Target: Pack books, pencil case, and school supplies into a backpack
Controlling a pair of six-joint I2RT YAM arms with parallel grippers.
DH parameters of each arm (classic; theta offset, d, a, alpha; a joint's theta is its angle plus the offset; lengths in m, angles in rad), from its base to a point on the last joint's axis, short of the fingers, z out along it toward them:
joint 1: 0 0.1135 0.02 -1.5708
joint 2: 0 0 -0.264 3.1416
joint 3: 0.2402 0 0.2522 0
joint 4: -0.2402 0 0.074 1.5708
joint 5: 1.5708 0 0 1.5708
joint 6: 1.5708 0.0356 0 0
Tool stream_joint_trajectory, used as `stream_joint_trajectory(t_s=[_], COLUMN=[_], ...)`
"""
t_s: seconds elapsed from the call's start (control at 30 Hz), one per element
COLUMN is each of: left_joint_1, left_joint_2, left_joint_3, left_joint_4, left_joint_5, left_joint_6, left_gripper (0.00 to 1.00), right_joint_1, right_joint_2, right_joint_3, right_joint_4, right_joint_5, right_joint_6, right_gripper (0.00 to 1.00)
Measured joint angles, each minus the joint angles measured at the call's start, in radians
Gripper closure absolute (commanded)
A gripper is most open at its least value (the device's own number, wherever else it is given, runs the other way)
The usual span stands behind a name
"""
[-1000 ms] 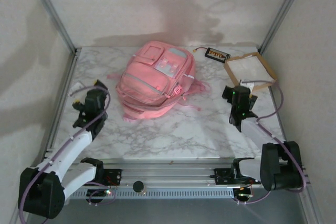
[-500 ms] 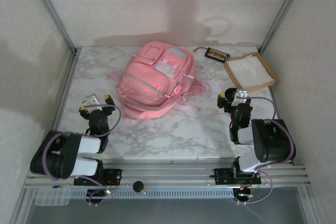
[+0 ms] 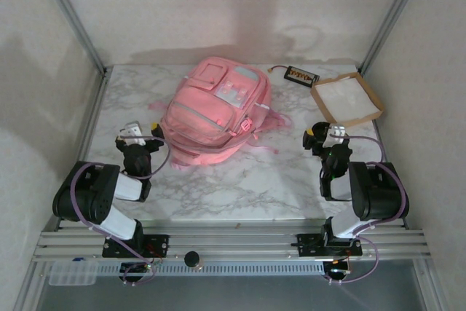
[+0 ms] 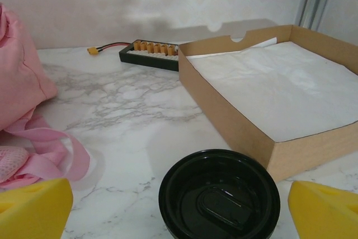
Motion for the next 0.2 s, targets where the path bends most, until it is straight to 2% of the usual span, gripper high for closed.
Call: stream_joint_trajectory(t_s=[0.2], left_joint_1=[0.0], left_joint_2=[0.0], left_joint_3=[0.0], left_joint_4=[0.0], left_joint_5=[0.003], left_joint_6=[0.0], left_gripper=[0.01], right_joint_1=[0.0], right_joint_2=[0.0], right_joint_3=[0.0], right_joint_4=[0.0], right_joint_5=[0.0], right_joint_6=[0.0], right_gripper=[0.01])
